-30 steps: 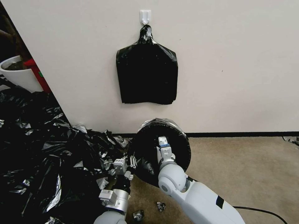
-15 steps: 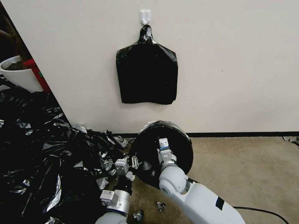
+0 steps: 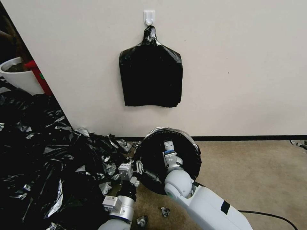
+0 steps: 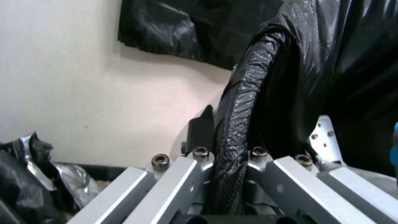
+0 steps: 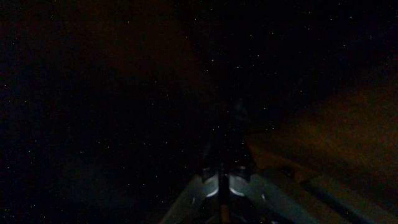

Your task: Place a trash bag onto the trash bin.

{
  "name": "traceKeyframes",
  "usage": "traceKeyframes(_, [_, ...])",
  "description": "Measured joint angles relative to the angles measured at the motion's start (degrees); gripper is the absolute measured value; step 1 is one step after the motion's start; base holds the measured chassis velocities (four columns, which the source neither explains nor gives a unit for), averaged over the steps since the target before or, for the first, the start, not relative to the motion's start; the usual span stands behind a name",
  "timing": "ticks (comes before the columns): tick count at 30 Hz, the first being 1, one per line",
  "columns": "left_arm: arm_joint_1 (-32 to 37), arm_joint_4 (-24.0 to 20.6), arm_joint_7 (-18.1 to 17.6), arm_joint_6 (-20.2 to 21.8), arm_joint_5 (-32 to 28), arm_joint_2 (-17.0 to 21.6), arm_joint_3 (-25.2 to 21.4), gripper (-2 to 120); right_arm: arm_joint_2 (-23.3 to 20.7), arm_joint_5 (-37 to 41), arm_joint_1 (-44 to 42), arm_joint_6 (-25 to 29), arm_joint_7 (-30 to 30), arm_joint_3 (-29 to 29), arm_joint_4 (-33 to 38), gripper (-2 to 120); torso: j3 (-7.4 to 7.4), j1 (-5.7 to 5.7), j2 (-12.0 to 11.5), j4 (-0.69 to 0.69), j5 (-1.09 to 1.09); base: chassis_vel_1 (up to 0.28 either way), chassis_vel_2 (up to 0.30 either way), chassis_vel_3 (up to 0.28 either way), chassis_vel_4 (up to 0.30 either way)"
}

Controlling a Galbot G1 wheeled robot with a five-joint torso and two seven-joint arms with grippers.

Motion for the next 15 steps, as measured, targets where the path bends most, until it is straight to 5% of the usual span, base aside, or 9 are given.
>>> traceKeyframes(7, [0.7, -3.6, -2.6, 6.4, -1.1, 0.0, 0.5, 3, -0.9, -6.5, -0.9, 0.6, -3.3, 0.9, -0.1, 0, 0.0, 0.0, 0.0, 0.0, 0.01, 0.0, 0.0, 0.0, 0.0])
traceKeyframes(15, [0.6, -5.0, -4.3, 8.8, -3.7, 0.2, 0.2, 3, -1.5, -9.0, -2.1, 1.0, -5.1, 1.1, 0.9, 0, 0.0, 0.0, 0.0, 0.0, 0.01, 0.0, 0.0, 0.0, 0.0])
